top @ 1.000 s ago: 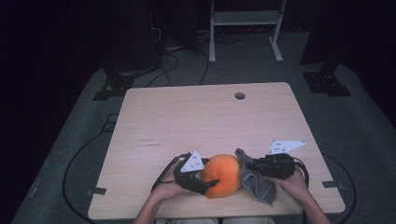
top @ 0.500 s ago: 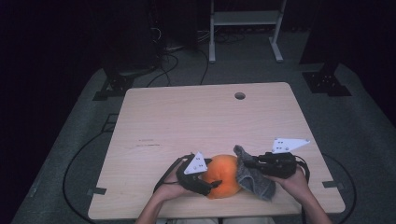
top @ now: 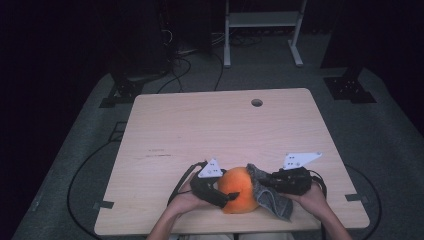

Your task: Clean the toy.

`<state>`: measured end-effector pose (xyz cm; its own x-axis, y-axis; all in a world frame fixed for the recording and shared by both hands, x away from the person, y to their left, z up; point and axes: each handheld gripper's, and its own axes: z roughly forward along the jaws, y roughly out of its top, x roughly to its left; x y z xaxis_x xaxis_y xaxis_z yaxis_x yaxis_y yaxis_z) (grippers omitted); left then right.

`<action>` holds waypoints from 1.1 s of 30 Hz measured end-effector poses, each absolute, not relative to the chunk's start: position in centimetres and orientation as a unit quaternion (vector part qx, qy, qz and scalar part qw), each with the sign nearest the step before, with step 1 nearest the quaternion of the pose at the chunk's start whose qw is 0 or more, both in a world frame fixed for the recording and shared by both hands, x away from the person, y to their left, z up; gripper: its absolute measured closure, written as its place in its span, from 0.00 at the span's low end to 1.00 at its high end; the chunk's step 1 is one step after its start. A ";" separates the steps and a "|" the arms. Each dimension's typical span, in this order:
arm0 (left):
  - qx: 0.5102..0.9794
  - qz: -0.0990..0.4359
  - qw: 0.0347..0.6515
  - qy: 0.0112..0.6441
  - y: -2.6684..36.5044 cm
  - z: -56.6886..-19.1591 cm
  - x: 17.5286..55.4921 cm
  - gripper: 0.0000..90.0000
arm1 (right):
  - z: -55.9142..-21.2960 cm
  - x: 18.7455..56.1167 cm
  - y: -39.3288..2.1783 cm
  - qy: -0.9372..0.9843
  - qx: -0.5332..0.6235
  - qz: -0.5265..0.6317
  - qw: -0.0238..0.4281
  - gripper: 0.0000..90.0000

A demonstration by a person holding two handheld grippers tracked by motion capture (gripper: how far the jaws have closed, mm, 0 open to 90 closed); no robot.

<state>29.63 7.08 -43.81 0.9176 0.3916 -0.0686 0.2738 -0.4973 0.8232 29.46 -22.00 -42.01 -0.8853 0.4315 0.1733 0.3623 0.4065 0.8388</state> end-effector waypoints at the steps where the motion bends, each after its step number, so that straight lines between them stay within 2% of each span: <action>1: 0.863 0.064 0.463 0.193 7.1 -43.8 29.6 0.27 | -42.0 29.5 -22.0 0.838 0.237 0.491 0.035 0.89; 2: 0.863 0.083 0.463 0.183 7.0 -43.4 29.2 0.35 | -42.1 29.5 -22.2 0.835 0.241 0.494 0.030 0.89; 3: 0.863 0.083 0.463 0.183 7.0 -43.4 29.2 0.40 | -42.1 29.5 -22.2 0.835 0.241 0.494 0.030 0.89; 4: 0.860 0.112 0.469 0.168 6.8 -42.8 28.9 0.43 | -42.0 29.4 -22.5 0.831 0.245 0.499 0.032 0.89; 5: 0.860 0.112 0.469 0.168 6.8 -42.8 28.9 0.44 | -42.0 29.4 -22.5 0.831 0.245 0.499 0.032 0.89; 8: 0.852 0.199 0.468 0.126 6.3 -41.8 28.2 0.45 | -41.4 29.2 -23.2 0.822 0.250 0.510 0.049 0.89; 9: 0.852 0.199 0.468 0.126 6.3 -41.8 28.2 0.45 | -41.4 29.2 -23.2 0.822 0.250 0.510 0.049 0.89; 10: 0.850 0.252 0.454 0.091 6.0 -41.5 27.9 0.45 | -40.8 29.2 -22.9 0.819 0.248 0.513 0.063 0.89; 12: 0.849 0.260 0.454 0.073 5.6 -41.7 27.8 0.44 | -40.2 28.9 -22.1 0.812 0.232 0.531 0.060 0.89; 13: 0.849 0.260 0.454 0.073 5.6 -41.7 27.8 0.42 | -40.2 28.9 -22.1 0.812 0.232 0.531 0.060 0.89; 15: 0.858 0.255 0.440 0.070 5.6 -42.4 27.9 0.40 | -40.0 28.7 -20.1 0.829 0.210 0.511 0.088 0.89; 18: 0.858 0.217 0.455 0.094 6.5 -42.9 28.5 0.36 | -41.0 29.3 -20.0 0.833 0.220 0.499 0.092 0.89; 20: 0.856 0.178 0.469 0.125 7.0 -42.7 29.0 0.27 | -41.7 29.7 -20.6 0.830 0.238 0.496 0.087 0.89; 21: 0.856 0.178 0.469 0.125 7.0 -42.7 29.0 0.23 | -42.0 29.8 -20.6 0.828 0.242 0.500 0.081 0.89; 22: 0.849 0.156 0.481 0.154 7.2 -42.1 29.4 0.19 | -42.1 29.6 -20.5 0.829 0.241 0.498 0.082 0.89; 25: 0.841 0.158 0.486 0.179 7.3 -41.7 29.6 0.13 | -42.0 29.1 -20.2 0.834 0.230 0.495 0.086 0.89; 27: 0.847 0.153 0.468 0.198 7.2 -42.0 29.9 0.11 | -42.0 28.6 -19.9 0.834 0.217 0.499 0.090 0.89; 30: 0.847 0.128 0.475 0.199 7.4 -42.9 30.0 0.25 | -42.3 28.8 -20.3 0.831 0.221 0.503 0.091 0.89; 33: 0.850 0.130 0.469 0.201 7.4 -42.9 29.9 0.28 | -42.7 29.4 -21.5 0.830 0.250 0.488 0.102 0.89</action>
<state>29.92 7.41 -42.88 0.8853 0.4638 0.0321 0.2207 -0.4800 0.8490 29.43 -21.50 -42.72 -0.8544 0.5142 0.0753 0.3157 0.3984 0.8612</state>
